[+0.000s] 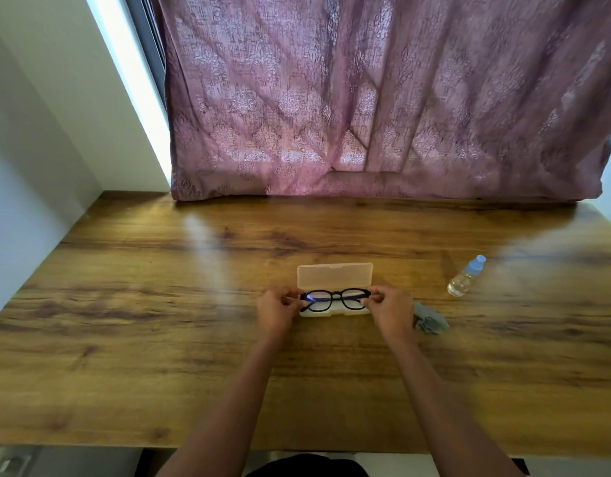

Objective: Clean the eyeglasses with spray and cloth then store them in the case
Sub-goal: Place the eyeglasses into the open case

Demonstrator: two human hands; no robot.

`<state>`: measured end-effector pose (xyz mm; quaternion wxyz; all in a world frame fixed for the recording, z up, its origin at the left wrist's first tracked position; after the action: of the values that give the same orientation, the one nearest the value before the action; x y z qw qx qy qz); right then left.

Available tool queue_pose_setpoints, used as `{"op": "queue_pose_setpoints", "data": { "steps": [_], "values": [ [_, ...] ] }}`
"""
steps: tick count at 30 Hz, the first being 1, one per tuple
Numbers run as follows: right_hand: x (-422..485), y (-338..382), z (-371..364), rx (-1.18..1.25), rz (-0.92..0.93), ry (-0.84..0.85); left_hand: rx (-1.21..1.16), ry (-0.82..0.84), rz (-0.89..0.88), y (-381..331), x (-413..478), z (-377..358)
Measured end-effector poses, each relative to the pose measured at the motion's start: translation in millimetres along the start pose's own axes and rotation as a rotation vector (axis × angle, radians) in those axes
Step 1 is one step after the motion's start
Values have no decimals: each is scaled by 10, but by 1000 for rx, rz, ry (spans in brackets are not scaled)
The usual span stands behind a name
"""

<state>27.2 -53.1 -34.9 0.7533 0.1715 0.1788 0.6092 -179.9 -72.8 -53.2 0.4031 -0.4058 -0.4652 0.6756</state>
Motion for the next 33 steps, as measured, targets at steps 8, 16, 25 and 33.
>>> {"op": "queue_pose_setpoints", "data": {
  "steps": [8,16,25,33],
  "values": [
    [61,-6,-19,-66,73,48,228,84,-101,-33,12,12],
    [42,-97,-52,-47,125,6,356,110,-49,-100,36,15],
    [-28,-158,-78,65,81,-38,76,19,44,3,-27,-1],
    [-32,-166,-66,141,-78,-30,0,2,34,2,-68,-7]
  ]
}}
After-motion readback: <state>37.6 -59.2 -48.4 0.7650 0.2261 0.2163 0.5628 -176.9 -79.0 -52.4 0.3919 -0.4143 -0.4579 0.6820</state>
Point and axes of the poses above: each hand's wrist, its own x-axis towards the middle knuckle, its own z-axis out of the back of the hand, y = z × x, the point moved 3 cm from there along x, towards the middle knuckle, and after that the axes turned 14 degrees about -x, right-handed, at the moved point
